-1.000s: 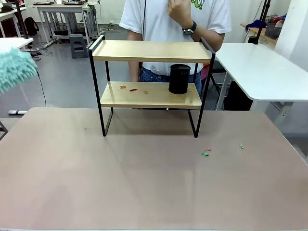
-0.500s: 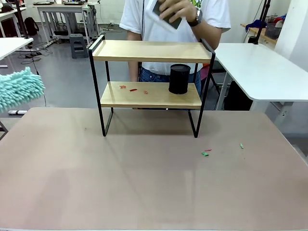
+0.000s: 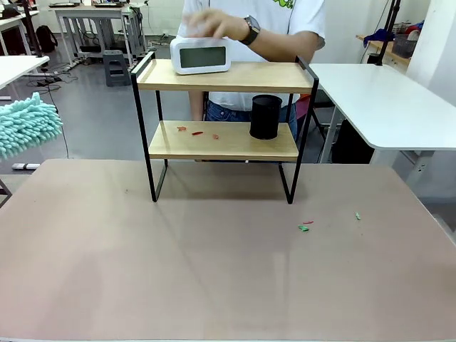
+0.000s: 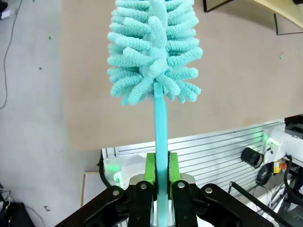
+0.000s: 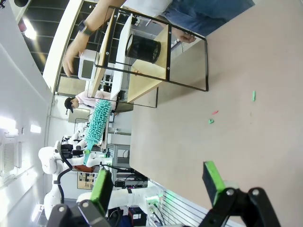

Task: Clean the shelf.
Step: Clean the remaining tier of the Shelf with the Duster once objects are removed.

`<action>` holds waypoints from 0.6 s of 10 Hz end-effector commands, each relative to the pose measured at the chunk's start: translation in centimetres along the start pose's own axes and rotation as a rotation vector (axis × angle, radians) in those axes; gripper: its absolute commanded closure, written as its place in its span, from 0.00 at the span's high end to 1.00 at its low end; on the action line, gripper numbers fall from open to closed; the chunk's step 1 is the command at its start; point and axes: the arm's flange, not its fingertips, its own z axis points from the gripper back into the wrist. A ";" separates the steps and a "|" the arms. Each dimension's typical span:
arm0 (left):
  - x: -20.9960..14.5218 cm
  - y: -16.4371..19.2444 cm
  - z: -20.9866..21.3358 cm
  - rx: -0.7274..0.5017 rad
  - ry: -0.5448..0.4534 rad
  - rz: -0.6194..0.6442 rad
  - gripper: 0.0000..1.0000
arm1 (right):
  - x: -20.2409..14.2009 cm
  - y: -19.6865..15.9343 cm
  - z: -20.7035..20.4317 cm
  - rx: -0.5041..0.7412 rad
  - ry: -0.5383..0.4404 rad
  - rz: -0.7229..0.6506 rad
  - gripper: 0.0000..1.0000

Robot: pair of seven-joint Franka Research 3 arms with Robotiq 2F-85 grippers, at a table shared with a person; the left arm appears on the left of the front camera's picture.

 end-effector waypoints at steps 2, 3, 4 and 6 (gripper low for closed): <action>0.1 -0.4 -0.2 -0.010 -0.014 0.018 0.12 | 0.2 0.0 -0.1 0.020 -0.016 0.026 1.00; 0.1 -0.4 -0.2 -0.010 -0.014 0.018 0.12 | 0.2 0.0 -0.1 0.020 -0.016 0.026 1.00; 0.1 -0.4 -0.2 -0.010 -0.014 0.018 0.12 | 0.2 0.0 -0.1 0.020 -0.016 0.026 1.00; 0.1 -0.4 -0.2 -0.010 -0.014 0.018 0.12 | 0.2 0.0 -0.1 0.020 -0.016 0.026 1.00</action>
